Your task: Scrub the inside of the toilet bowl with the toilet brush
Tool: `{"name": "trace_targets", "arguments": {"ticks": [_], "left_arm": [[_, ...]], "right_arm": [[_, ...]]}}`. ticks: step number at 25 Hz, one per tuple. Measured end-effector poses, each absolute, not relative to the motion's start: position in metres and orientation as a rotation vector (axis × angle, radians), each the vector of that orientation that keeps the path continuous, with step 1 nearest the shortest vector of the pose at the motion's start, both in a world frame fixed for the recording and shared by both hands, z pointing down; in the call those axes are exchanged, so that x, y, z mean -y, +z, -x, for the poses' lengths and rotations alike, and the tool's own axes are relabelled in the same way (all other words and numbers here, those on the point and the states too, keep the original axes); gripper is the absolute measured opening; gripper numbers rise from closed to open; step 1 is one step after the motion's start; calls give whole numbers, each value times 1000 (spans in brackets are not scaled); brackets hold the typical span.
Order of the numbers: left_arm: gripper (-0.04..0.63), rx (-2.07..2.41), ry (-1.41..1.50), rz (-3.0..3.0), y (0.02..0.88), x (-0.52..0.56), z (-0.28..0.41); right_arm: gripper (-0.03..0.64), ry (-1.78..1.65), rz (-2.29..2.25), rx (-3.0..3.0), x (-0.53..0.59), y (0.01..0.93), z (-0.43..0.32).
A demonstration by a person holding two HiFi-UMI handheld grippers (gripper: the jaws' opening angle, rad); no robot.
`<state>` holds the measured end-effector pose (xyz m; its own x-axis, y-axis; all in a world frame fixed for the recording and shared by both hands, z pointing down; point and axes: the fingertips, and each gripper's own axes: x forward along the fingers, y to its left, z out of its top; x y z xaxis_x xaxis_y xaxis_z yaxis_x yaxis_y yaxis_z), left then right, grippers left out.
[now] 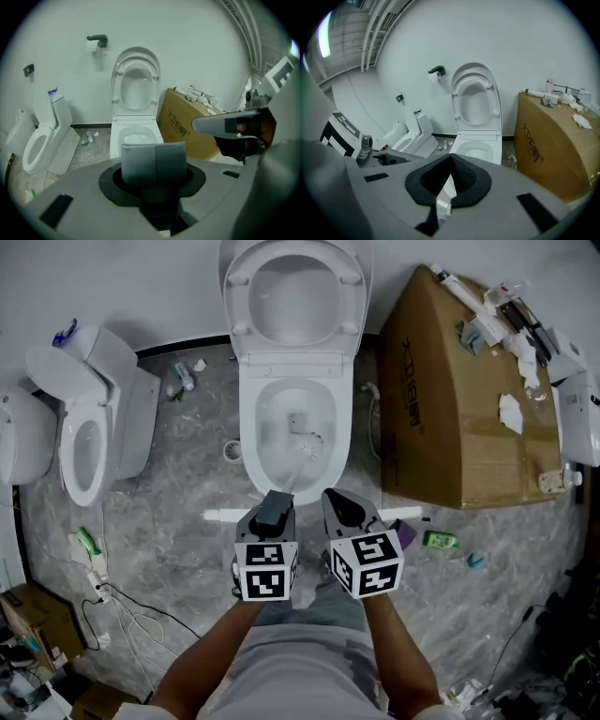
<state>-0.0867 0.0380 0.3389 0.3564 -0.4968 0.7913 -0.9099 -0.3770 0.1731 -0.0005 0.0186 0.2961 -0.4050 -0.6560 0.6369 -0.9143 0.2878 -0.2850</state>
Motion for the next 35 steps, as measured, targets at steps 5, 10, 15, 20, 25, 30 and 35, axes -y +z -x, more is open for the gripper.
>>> {"name": "trace_targets", "arguments": {"ticks": [5, 10, 15, 20, 25, 30, 35], "left_arm": [[152, 1092, 934, -2024, 378, -8, 94], [152, 1008, 963, -2039, 417, 21, 91], [152, 967, 948, -2016, 454, 41, 87], [152, 916, 956, -2018, 489, 53, 82], [152, 893, 954, -2037, 515, 58, 73], [152, 890, 945, -2062, 529, 62, 61], [152, 903, 934, -2079, 534, 74, 49]], "right_arm": [[0, 921, -1486, 2081, 11, 315, 12], [0, 952, -1529, 2009, 35, 345, 15], [0, 980, -1551, 1961, 49, 379, 15], [0, 976, -1552, 1945, 66, 404, 14], [0, 986, -1541, 1940, 69, 428, 10], [0, 1004, -1523, 1949, 65, 451, 10], [0, 999, -1512, 1964, 66, 468, 11]]}}
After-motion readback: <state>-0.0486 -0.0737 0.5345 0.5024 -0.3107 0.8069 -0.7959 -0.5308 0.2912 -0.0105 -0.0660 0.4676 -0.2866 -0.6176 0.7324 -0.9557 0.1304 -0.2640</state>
